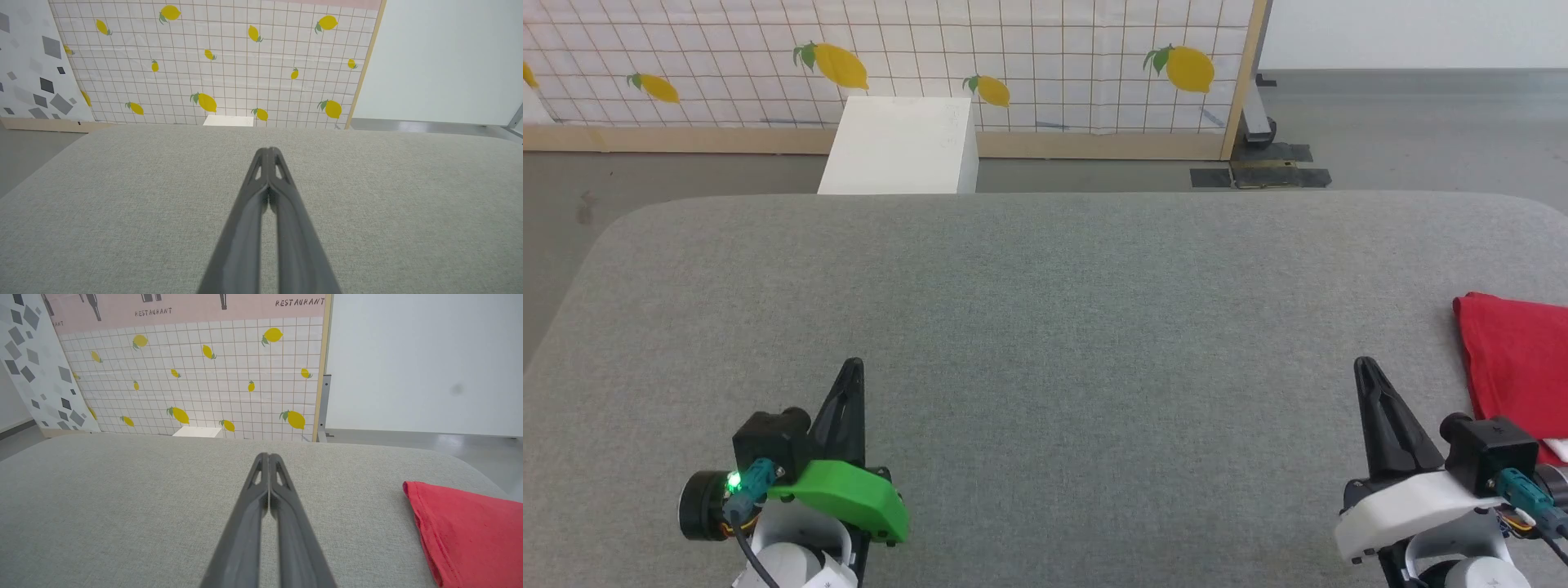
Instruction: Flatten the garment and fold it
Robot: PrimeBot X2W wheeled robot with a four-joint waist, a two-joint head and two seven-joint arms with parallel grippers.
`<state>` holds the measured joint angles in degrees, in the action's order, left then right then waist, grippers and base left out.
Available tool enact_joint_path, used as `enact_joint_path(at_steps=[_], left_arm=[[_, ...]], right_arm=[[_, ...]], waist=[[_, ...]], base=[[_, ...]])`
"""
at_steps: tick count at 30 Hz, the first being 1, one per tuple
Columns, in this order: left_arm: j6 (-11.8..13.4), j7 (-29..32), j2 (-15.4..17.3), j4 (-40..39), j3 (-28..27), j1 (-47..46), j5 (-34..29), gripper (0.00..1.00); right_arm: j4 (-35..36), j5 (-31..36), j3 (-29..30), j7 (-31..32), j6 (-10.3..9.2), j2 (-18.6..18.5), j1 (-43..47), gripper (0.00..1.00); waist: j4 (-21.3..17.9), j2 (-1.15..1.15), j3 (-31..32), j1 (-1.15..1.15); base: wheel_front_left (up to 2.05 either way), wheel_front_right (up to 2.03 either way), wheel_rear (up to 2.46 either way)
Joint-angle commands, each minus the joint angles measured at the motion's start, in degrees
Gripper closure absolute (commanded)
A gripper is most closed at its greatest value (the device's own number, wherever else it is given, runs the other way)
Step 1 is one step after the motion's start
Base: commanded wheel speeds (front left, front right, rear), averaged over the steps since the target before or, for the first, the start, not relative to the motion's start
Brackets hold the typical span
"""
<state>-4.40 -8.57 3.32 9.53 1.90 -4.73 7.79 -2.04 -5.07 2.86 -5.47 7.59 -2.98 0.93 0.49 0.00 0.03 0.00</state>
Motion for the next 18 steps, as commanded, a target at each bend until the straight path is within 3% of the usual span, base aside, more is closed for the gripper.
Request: enact_joint_path(at_steps=[1, 18], left_arm=[[0.5, 0.4, -0.2, -0.6, -0.2, 0.9, -1.0, 1.00], [1.4, 2.3, -0.3, -2.7, -0.6, 1.8, -2.6, 1.00]], right_arm=[[0.4, 0.5, -0.2, 0.4, -0.04, 0.0, -0.4, 1.00], [0.8, 1.6, -0.8, 1.6, -0.06, 0.1, -0.5, 1.00]], waist=[[0.0, 0.00, 0.0, 0.00], [-0.1, 0.00, 0.0, 0.00]], base=[[0.00, 0.00, 0.00], [0.00, 0.00, 0.00]])
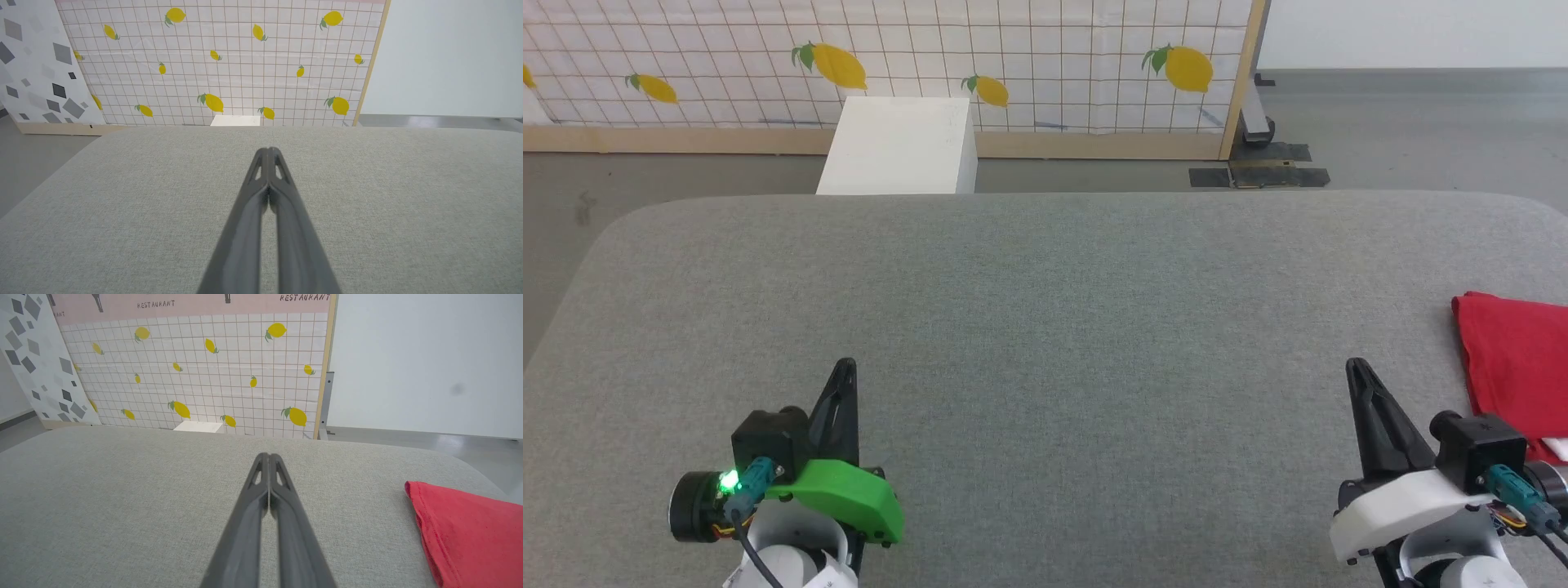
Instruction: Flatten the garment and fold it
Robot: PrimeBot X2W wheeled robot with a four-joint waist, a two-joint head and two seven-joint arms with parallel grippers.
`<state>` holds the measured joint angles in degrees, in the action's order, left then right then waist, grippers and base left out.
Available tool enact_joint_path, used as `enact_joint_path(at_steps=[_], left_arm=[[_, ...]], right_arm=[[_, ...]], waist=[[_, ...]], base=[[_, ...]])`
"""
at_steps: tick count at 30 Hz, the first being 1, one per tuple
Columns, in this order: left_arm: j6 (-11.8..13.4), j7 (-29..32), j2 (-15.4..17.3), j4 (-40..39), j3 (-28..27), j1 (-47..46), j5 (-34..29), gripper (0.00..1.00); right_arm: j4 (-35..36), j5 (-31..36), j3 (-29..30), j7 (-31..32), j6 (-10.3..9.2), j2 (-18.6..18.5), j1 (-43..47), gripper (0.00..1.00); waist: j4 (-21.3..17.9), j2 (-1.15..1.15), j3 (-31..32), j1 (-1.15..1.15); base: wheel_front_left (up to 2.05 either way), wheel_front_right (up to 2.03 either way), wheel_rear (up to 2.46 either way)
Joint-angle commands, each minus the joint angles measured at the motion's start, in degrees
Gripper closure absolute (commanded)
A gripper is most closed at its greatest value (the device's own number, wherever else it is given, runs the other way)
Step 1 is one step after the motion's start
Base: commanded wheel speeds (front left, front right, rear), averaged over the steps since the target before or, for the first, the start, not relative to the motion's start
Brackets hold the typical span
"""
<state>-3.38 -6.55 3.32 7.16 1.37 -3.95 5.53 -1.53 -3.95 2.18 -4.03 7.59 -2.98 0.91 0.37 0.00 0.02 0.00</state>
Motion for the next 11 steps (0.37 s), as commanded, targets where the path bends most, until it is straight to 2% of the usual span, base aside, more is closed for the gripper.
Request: enact_joint_path(at_steps=[1, 11], left_arm=[[0.5, 0.4, -0.3, -0.5, -0.1, 1.1, -0.5, 1.00], [1.0, 1.6, -0.3, -1.8, -0.4, 1.6, -1.4, 1.00]], right_arm=[[0.3, 0.6, -0.2, 0.2, -0.06, 0.1, -0.5, 1.00], [0.5, 1.2, -0.6, 1.0, -0.06, 0.1, -0.6, 1.00]], waist=[[0.0, 0.00, 0.0, 0.00], [-0.1, 0.00, 0.0, 0.00]], base=[[0.00, 0.00, 0.00], [0.00, 0.00, 0.00]])
